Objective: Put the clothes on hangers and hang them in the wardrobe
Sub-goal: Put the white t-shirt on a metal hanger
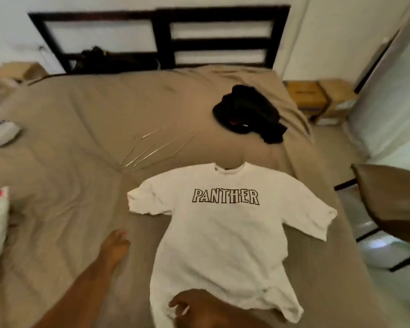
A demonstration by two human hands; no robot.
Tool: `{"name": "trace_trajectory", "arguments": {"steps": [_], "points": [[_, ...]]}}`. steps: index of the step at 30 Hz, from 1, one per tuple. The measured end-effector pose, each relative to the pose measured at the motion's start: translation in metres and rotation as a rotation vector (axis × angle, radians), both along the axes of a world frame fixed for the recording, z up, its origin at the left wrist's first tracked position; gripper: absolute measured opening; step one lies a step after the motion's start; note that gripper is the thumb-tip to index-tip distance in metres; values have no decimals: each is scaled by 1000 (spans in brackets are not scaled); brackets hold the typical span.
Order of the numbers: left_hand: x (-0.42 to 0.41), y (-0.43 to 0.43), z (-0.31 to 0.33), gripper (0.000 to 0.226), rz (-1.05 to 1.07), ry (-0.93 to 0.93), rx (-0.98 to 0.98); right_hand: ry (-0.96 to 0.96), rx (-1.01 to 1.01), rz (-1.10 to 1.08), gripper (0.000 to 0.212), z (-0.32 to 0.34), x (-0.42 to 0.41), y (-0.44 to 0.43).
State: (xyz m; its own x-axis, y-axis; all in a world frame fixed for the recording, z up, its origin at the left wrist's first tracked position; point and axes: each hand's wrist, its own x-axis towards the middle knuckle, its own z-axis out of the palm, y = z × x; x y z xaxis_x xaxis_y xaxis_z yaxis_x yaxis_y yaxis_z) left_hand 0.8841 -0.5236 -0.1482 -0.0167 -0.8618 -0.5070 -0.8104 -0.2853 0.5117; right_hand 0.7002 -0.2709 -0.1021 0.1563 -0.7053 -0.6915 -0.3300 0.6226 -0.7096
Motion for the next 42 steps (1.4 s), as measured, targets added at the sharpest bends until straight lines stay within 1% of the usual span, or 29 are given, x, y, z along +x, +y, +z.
{"name": "trace_trajectory", "arguments": {"steps": [1, 3, 6, 7, 9, 10, 11, 12, 13, 14, 15, 16, 18, 20, 22, 23, 24, 25, 26, 28, 30, 32, 34, 36, 38, 39, 40, 41, 42], "points": [[1, 22, -6, 47, -20, 14, 54, 27, -2, 20, 28, -6, -5, 4], [13, 71, -40, 44, -48, -2, 197, 120, 12, -29, 25, -35, -27, 20], [7, 109, -58, 38, -80, 44, 323, 204, 105, -242, 20, -69, -76, 48], [4, 117, -63, 43, -70, 68, 345, 256, 139, -330, 20, -79, -94, 57], [9, 131, -95, 71, -20, 57, 379, 455, 152, -549, 21, -98, -129, 78], [12, 136, -114, 81, -13, 52, 350, 552, 152, -665, 25, -110, -148, 89], [9, 141, -120, 85, 2, 44, 317, 635, 176, -749, 32, -120, -165, 99], [1, 146, -115, 84, 22, 35, 302, 687, 235, -780, 42, -131, -179, 110], [-9, 152, -107, 79, 52, 23, 304, 684, 315, -772, 53, -144, -191, 122], [-19, 155, -99, 69, 78, 30, 312, 624, 366, -768, 63, -153, -199, 129], [-28, 160, -96, 60, 104, 48, 321, 519, 375, -783, 70, -159, -203, 134], [-34, 165, -94, 54, 121, 67, 319, 428, 364, -786, 70, -163, -205, 137], [-51, 174, -77, 53, 149, 101, 298, 320, 345, -711, 61, -158, -205, 135], [-69, 179, -61, 46, 102, 179, 238, 267, 301, -664, 59, -149, -204, 130], [-77, 179, -52, 35, 70, 283, 184, 233, 222, -743, 39, -137, -205, 124], [-79, 180, -49, 36, 67, 285, 168, 205, 193, -802, 29, -130, -206, 124], [-76, 180, -49, 40, 55, 244, 158, 178, 175, -856, 27, -125, -208, 125], [-70, 181, -50, 46, 51, 160, 167, 187, 181, -881, 31, -124, -211, 130], [-60, 183, -54, 52, 49, 27, 190, 246, 215, -870, 38, -127, -214, 139], [-37, 191, -65, 64, 7, -241, 306, 395, 340, -772, 52, -133, -221, 166], [-22, 202, -69, 63, -101, -417, 420, 417, 476, -679, 53, -141, -225, 194], [-15, 207, -72, 58, -116, -495, 443, 335, 515, -659, 48, -145, -226, 207], [-21, 209, -74, 49, -42, -535, 412, 276, 515, -633, 43, -144, -228, 207], [-41, 208, -69, 49, 21, -585, 327, 303, 496, -532, 41, -141, -234, 199], [-74, 207, -58, 53, -10, -561, 186, 388, 443, -465, 32, -129, -248, 183], [-92, 208, -55, 52, -73, -494, 107, 407, 398, -516, 27, -124, -257, 174], [-112, 210, -54, 51, -180, -399, 28, 368, 346, -639, 28, -119, -269, 162], [-133, 215, -55, 49, -323, -303, -52, 253, 303, -833, 29, -115, -280, 150], [-151, 223, -59, 46, -467, -197, -126, 94, 273, -1038, 24, -110, -292, 136]]}}
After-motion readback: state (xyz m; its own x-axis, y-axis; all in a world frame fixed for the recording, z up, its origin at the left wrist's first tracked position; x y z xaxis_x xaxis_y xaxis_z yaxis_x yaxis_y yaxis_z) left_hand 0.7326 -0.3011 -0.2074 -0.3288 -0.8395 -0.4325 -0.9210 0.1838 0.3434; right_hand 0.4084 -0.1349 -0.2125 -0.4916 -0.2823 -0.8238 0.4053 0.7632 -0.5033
